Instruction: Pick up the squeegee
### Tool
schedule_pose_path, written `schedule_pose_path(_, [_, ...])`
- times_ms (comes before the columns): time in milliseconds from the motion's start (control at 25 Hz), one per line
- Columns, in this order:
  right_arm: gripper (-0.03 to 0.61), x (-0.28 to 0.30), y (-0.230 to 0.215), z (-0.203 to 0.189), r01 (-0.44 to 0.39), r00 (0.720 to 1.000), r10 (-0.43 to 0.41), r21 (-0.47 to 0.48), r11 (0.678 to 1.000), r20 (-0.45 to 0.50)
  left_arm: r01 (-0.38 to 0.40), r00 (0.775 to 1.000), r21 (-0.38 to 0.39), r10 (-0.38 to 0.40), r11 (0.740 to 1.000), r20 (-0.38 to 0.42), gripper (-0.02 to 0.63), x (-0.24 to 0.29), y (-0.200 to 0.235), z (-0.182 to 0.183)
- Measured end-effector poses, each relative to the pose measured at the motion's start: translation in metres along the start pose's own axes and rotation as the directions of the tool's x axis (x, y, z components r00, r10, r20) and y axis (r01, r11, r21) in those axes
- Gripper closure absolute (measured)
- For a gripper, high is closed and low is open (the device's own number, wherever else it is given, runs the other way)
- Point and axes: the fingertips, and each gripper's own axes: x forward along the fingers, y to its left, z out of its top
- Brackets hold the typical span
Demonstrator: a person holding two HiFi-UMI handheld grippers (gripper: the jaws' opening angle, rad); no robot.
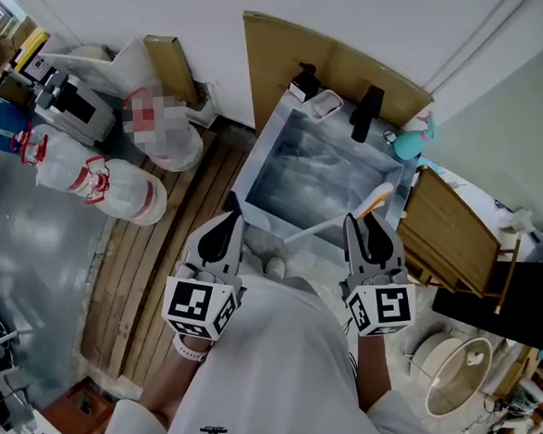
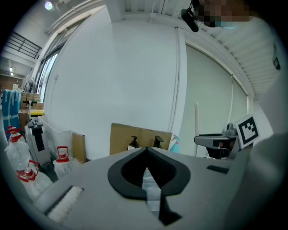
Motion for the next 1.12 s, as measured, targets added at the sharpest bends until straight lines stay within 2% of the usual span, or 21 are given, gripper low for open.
schedule_pose_path(1120, [0.475,-0.005,-0.006,-0.014,0.003,1.000,-0.003,0.016,1.000,-0.023,0.022,1.000,-0.012,-0.022,1.000,-0.010,0.611,0.002,-0.018,-0.003])
